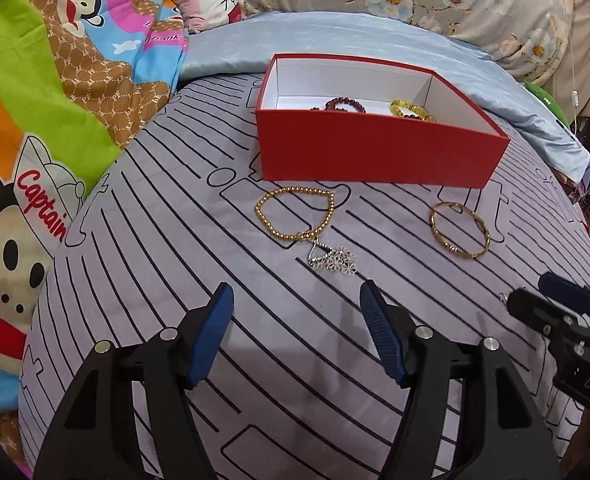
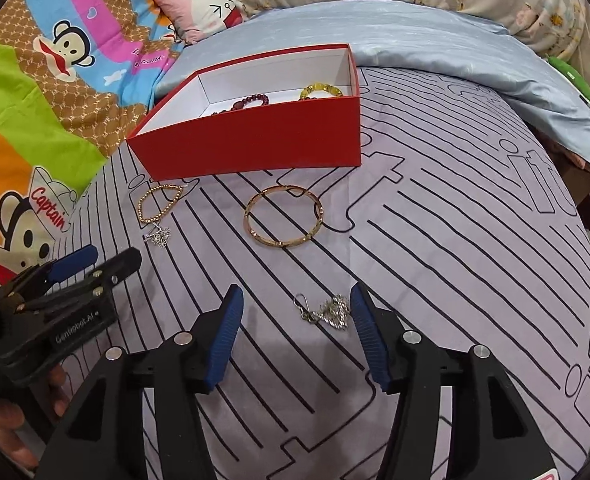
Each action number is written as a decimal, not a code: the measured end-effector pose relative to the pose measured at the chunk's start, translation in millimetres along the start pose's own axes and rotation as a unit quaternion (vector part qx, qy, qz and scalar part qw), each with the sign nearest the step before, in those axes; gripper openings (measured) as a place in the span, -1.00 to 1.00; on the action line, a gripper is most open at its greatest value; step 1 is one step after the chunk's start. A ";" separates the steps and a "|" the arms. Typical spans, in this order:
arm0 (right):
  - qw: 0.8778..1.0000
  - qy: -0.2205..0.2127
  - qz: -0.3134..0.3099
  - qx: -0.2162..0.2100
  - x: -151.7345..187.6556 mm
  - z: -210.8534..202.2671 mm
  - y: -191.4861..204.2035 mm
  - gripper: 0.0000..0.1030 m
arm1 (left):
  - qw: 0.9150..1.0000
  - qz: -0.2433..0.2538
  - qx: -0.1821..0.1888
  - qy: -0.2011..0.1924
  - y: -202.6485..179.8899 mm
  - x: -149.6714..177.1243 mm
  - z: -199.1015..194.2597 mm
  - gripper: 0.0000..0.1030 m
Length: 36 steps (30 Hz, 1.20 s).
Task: Organize jewelry
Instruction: 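Withdraw both open grippers from the box toward the gold bangles, then grasp the gold bead bracelet with the left gripper while the right gripper closes around the gold bangle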
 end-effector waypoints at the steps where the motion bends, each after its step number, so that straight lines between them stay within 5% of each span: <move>1: 1.000 -0.001 -0.004 0.002 -1.8 3.4 1.8 0.09 | 1.000 -0.001 -0.002 0.001 0.1 1.5 1.0 0.21; 25: 0.999 -0.005 -0.035 0.035 -22.3 64.6 24.6 0.26 | 1.000 -0.018 -0.016 -0.003 8.7 14.5 8.0 0.24; 36: 0.998 -0.012 -0.043 0.038 -20.5 61.4 24.1 0.08 | 1.000 -0.022 -0.019 -0.004 9.8 14.9 8.6 0.29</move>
Point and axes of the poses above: each gripper's, at about its wrist camera, not at the fingertips, and z roughly the way its jaws point, y to its left, x to its underside, the point moved 1 cm from there along z, roughly the way its jaws point, and after that the axes turned 14 degrees about -y, right-handed, at the moved point
